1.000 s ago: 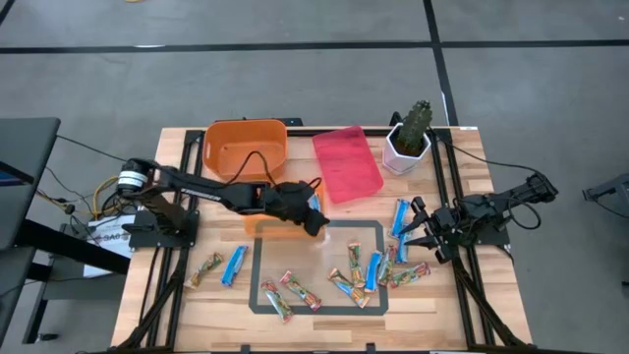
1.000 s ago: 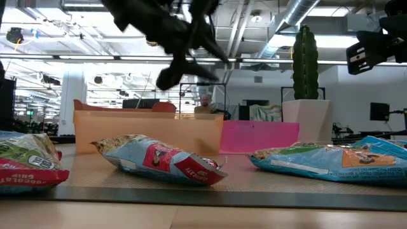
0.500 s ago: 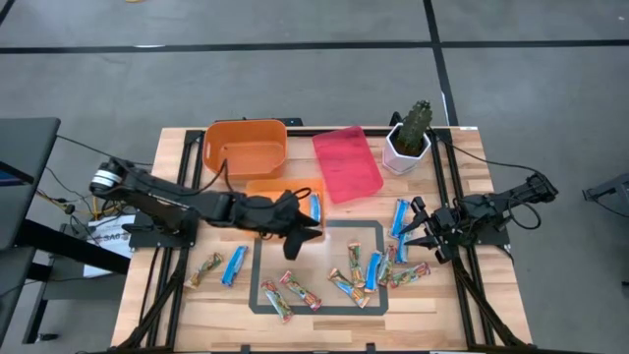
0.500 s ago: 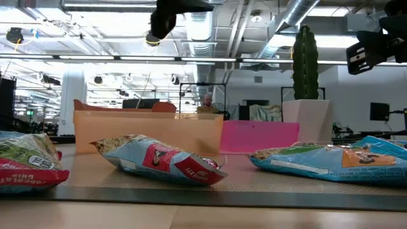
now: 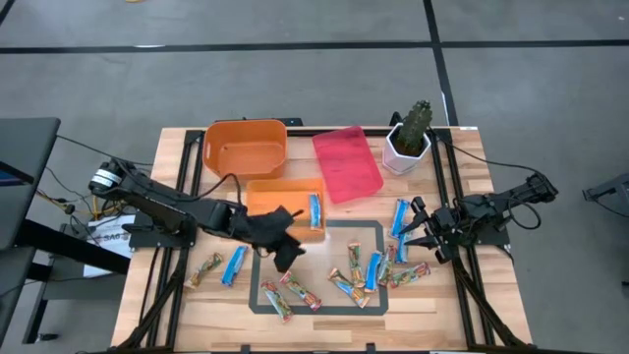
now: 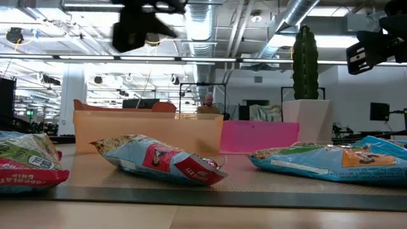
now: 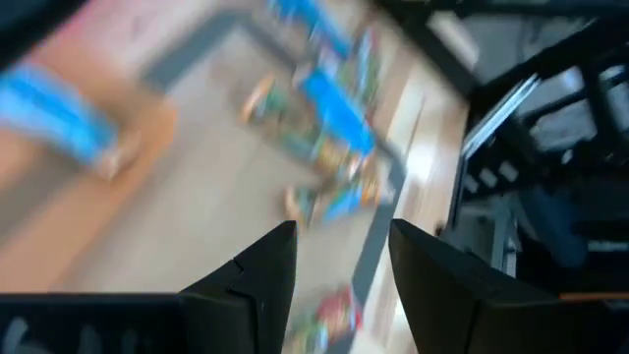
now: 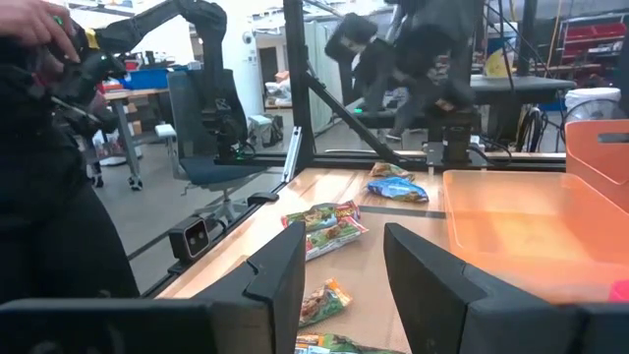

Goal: Pick and place Granola Bars by type
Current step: Put the yellow granola bar into the bottom orange bin

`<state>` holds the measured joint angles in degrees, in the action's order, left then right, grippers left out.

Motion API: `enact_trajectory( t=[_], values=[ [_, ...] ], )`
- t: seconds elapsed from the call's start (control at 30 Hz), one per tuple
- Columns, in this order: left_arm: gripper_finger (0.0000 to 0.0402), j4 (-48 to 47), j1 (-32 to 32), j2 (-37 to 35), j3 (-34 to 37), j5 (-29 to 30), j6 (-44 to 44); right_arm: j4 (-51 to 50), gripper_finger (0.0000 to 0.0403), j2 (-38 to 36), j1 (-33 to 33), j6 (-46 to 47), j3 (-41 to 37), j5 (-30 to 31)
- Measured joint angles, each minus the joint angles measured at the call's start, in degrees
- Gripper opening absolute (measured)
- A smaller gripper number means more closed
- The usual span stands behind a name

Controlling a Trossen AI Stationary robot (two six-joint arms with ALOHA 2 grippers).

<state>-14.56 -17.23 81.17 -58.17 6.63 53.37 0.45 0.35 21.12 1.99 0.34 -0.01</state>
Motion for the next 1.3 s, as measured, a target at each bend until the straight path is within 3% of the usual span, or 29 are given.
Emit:
enact_trajectory(
  t=[0.5, 0.87, 1.3],
  values=[
    [0.0157, -34.37, -9.27, 0.00, 0.00, -12.34, 25.16, 0.02, 0.0134, 0.01, -0.01, 0.01, 0.02, 0.00],
    [0.0157, -49.50, -11.77, -2.64, 0.02, -22.44, 28.22, 0.01, 0.0134, 0.00, 0.00, -0.01, 0.01, -0.01],
    [0.0157, -59.19, -11.52, -4.72, 0.36, -20.73, 28.95, 0.01, 0.0134, 0.00, -0.01, 0.00, 0.01, 0.00]
  ],
)
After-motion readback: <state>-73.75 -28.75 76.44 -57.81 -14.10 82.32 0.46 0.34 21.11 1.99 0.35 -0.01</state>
